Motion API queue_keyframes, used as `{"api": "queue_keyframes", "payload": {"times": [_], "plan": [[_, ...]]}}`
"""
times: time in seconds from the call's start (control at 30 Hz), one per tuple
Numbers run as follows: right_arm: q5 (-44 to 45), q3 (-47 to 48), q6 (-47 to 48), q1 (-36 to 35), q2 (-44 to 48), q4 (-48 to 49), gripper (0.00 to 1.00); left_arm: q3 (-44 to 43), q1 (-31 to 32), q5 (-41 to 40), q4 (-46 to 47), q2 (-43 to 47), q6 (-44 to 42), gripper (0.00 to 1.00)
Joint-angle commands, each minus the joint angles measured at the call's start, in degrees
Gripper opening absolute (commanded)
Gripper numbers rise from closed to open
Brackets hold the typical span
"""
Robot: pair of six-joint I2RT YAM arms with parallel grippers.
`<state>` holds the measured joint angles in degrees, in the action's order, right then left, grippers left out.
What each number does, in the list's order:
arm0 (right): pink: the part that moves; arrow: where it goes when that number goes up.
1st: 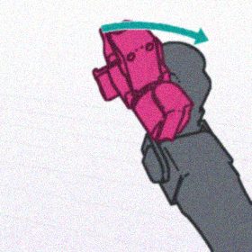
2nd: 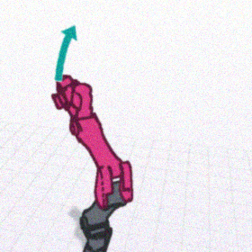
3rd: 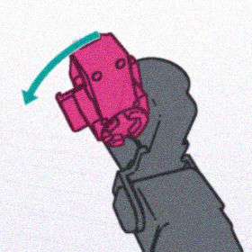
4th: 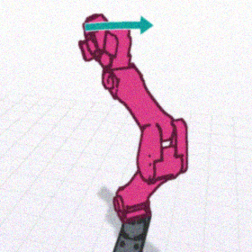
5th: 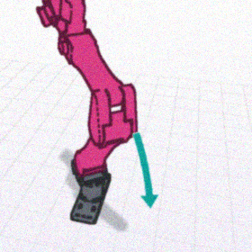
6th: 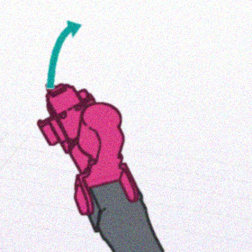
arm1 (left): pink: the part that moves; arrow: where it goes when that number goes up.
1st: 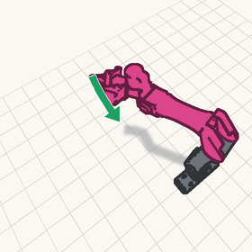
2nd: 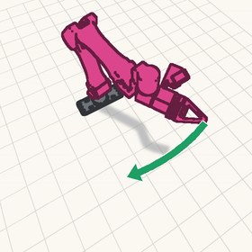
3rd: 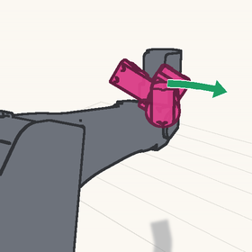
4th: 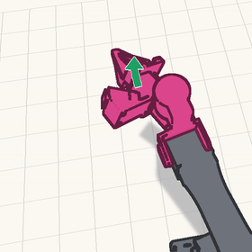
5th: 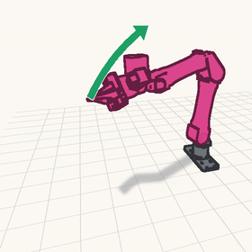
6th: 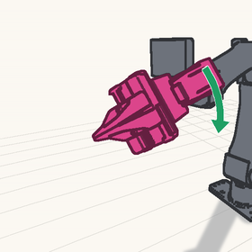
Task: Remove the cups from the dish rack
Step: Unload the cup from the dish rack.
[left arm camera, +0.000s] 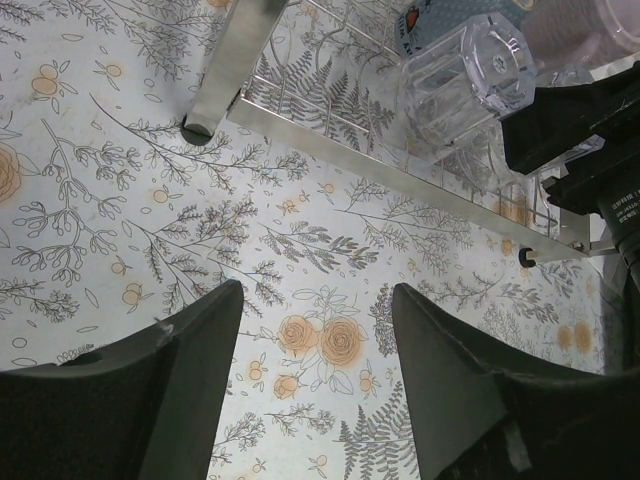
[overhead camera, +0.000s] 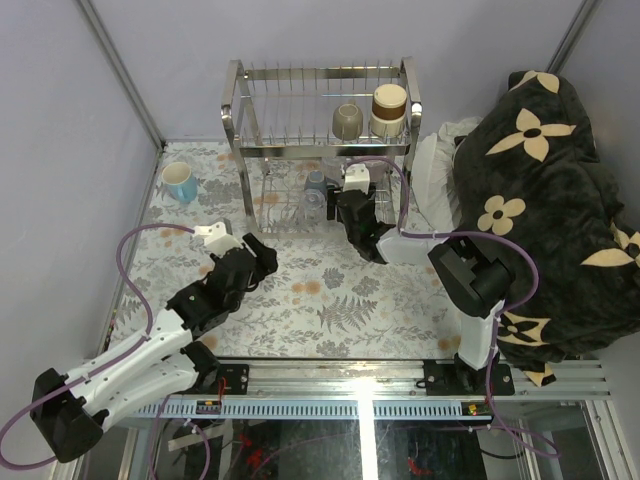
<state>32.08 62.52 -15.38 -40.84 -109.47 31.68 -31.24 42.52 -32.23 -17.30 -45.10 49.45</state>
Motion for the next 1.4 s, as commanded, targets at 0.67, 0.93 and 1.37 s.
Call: {"api": "queue_keyframes", "payload": {"times": [0.67,0.93,1.37], "plan": [[-3.66,-10.81,-1.72,-7.20,27.49,1.14,0.00,-3.10,0.82,-0.11,1.79,0.56,1.45,0.70],[-8.50,-21.72,-9.16,-13.61,41.71,1.41,0.00,2.85,0.81,9.12,11.28,7.32,2.14,0.76],[-30.04,-33.58,-21.55,-13.97,52.62,16.38,0.00,15.59,0.90,30.52,44.05,11.82,4.45,0.76]]}}
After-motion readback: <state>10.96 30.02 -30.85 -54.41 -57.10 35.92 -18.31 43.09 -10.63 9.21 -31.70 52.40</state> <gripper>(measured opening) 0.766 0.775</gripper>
